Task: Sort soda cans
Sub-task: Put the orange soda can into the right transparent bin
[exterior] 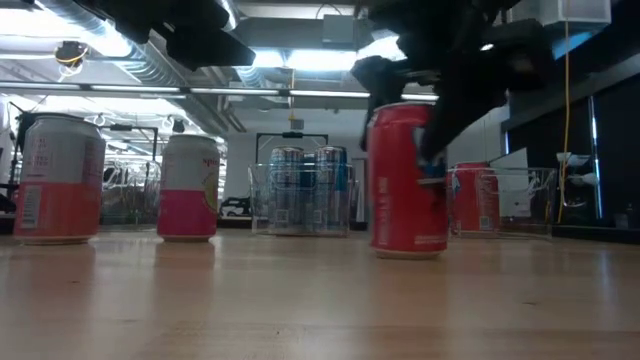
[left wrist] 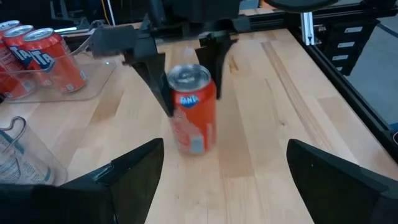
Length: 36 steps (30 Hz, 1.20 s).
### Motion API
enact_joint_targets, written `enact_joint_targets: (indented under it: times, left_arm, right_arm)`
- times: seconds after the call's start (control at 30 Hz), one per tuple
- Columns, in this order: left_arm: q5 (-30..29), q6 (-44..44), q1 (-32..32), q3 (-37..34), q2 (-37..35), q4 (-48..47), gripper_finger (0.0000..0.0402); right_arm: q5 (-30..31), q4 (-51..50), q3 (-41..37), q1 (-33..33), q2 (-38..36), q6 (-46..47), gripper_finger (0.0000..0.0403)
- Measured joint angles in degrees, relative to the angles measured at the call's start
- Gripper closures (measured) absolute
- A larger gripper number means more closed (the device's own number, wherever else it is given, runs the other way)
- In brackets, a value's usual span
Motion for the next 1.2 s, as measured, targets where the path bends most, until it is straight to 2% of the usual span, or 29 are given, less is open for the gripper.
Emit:
enact_joint_targets:
  times: [0.17,0.43,0.57,0.67,0.93,1.2]
  left_arm:
    - [0.0,-0.2,0.0,0.0,0.0,-0.1,0.0075]
    - [0.0,-0.4,0.0,0.0,0.0,-0.4,0.0075]
    - [0.0,-0.4,0.0,0.0,0.0,-0.3,0.0075]
    - [0.0,-0.3,0.0,0.0,0.0,0.1,0.0075]
    - [0.0,-0.2,0.0,0.0,0.0,0.5,0.0075]
    - [0.0,-0.2,0.0,0.0,0.0,0.5,0.0075]
  right_arm:
    - [4.5,-7.5,-0.2,-0.7,-6.7,-0.5,0.011]
    - [17.8,-26.2,-0.1,-2.7,-23.0,3.5,0.011]
    - [24.1,-37.0,0.0,-6.6,-29.3,6.3,0.011]
    - [27.0,-40.4,0.0,-10.2,-33.2,6.4,0.011]
    - [29.4,-44.9,-2.8,-21.3,-38.4,4.6,0.011]
    - [23.6,-34.0,-11.4,-33.3,-39.0,-3.9,0.011]
